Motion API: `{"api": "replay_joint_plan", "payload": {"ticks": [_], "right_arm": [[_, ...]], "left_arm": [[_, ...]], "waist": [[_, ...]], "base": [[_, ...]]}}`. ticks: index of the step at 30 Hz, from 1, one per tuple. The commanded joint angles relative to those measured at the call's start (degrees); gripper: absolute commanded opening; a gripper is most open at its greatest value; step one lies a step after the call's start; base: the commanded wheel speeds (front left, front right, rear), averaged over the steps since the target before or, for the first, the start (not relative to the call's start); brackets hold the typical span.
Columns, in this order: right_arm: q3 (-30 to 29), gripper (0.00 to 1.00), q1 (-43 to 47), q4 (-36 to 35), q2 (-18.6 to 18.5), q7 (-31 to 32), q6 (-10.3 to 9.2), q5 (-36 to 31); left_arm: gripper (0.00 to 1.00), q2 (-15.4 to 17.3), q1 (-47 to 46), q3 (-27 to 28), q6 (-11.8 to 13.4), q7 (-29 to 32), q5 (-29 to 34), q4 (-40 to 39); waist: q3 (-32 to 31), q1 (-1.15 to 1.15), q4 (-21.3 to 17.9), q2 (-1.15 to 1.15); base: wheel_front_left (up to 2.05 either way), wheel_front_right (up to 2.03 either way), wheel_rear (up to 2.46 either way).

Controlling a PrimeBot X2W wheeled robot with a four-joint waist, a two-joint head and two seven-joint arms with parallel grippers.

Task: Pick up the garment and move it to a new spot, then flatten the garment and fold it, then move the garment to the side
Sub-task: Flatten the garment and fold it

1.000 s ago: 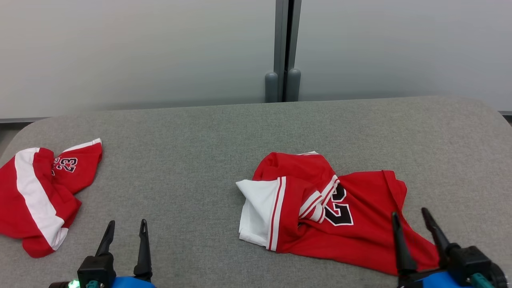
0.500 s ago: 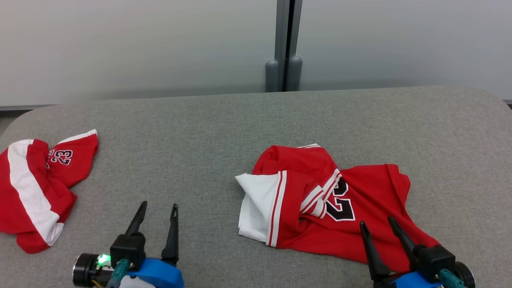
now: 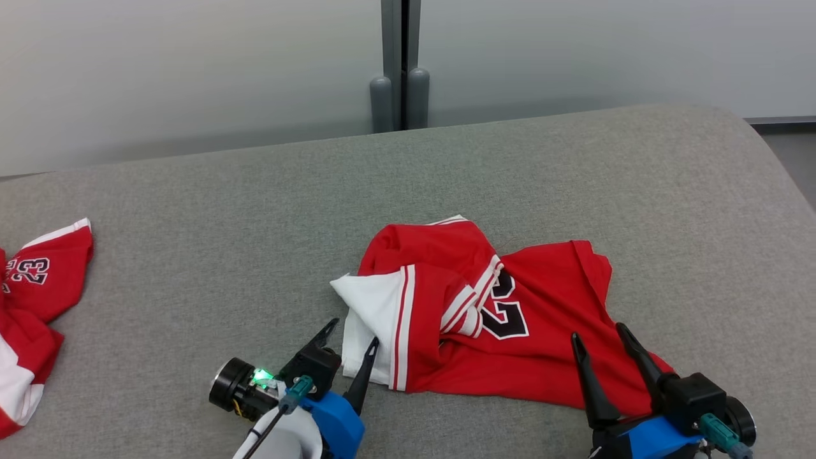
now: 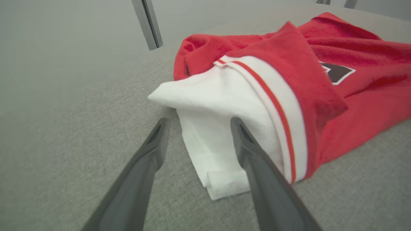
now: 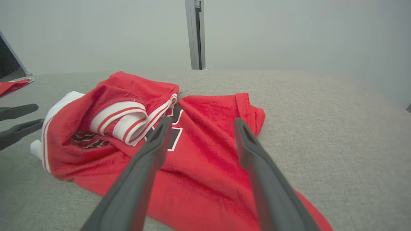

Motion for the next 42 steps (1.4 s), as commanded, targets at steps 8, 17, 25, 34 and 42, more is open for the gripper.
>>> {"api": "replay_joint_plan", "payload": {"ticks": [8,17,25,34,42], "right_arm": [[-0.48,1.0,-0.99,-0.45,-0.17,-0.04,0.01,-0.47],[-0.91,1.0,0.41,-0.19,-0.18,-0.04,0.01,-0.36],[-2.05,1.0,2.49,-0.46,-0.17,-0.04,0.01,-0.21],[-2.14,1.0,3.79,-0.16,-0.19,-0.04,0.01,-0.11],[-2.59,1.0,3.64,-0.01,-0.19,-0.04,0.01,0.05]], "left_arm": [[1.0,0.4,-7.13,-7.41,-0.03,0.85,-5.73,13.79],[0.0,-0.38,-7.39,-12.46,-0.04,0.36,-12.66,18.37],[0.0,2.44,-4.11,-8.45,2.51,-0.16,-14.97,11.06],[0.0,6.07,5.48,-3.94,6.84,-0.15,-15.99,-1.1],[0.0,6.04,15.45,-4.03,9.05,0.93,-17.72,-5.44]], "waist": [[0.71,0.0,-2.31,-0.01],[-0.94,0.0,-1.6,-0.01],[-3.59,0.0,2.45,-0.01],[-4.72,0.0,7.8,-0.01],[-3.93,0.0,9.95,-0.01]], "base": [[0.0,0.0,0.0],[0.0,0.0,0.0],[0.0,0.0,0.0],[0.0,0.0,0.0],[0.0,0.0,0.0]]}}
